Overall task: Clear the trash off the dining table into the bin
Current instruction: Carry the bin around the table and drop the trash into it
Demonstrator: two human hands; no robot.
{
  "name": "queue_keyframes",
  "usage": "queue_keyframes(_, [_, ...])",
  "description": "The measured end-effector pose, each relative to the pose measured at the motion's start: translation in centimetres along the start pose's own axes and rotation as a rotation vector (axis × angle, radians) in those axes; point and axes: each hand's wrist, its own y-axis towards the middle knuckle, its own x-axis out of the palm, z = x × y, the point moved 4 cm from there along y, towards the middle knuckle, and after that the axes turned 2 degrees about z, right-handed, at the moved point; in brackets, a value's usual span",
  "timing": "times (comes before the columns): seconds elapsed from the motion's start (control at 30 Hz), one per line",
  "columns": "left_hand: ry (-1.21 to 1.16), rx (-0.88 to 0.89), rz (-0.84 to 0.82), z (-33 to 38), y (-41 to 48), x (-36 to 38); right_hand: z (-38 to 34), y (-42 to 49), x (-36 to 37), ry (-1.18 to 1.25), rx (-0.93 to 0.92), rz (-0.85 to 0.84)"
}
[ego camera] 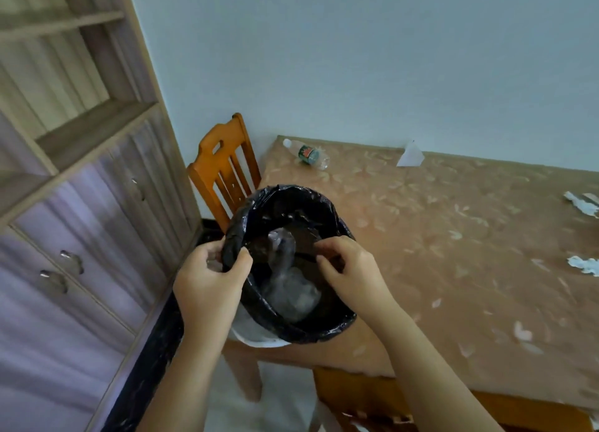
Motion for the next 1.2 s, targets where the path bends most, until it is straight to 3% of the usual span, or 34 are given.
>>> queue_keyframes(0.27, [0.115,-0.072,0.188,-4.7,1.9,-10.9,-7.4,-0.3,7.6,-0.181,-0.203,-0.043])
queue_keyframes(0.63, [0.212,-0.223,0.338,-12.8,3.0,-23.0,-15.5,-1.6,18.9,-0.199,-0.311,-0.185])
queue_keyframes(0.9, [0.184,-0.291,0.409,-15.5,7.0,-24.5,-16.2,2.4,23.7,-0.188,-0.286,-0.213])
queue_keyframes(1.2, [0.226,-0.126,0.269,-15.3,22.7,-18.1,-13.6,16.4,27.1,-0.156,-0.161,-0.053])
